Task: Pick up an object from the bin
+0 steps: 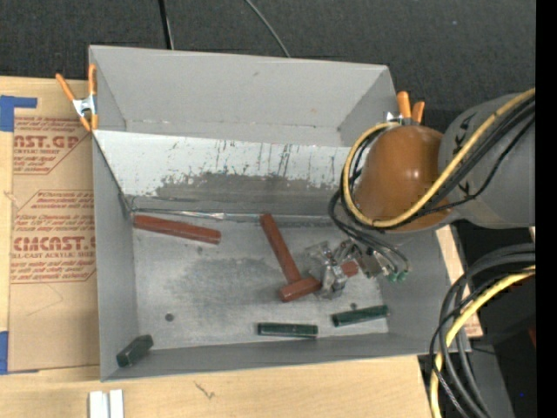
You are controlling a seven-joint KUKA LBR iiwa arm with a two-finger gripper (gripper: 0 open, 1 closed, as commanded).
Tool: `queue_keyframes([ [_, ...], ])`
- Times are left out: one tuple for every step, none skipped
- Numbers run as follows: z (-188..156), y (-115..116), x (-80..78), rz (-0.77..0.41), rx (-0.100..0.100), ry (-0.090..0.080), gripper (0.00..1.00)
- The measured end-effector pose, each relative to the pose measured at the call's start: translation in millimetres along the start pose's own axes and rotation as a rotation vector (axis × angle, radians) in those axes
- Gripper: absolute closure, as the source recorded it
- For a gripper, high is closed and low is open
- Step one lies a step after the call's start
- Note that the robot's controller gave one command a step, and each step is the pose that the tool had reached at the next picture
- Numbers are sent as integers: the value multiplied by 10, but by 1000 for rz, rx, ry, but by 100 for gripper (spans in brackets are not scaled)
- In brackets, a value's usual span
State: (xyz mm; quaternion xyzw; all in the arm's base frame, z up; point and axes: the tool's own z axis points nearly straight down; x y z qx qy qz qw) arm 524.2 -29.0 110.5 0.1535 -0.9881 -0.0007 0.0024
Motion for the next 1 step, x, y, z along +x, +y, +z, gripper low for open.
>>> queue_keyframes([
  [-1310,212,36,-31,2,-7,100],
])
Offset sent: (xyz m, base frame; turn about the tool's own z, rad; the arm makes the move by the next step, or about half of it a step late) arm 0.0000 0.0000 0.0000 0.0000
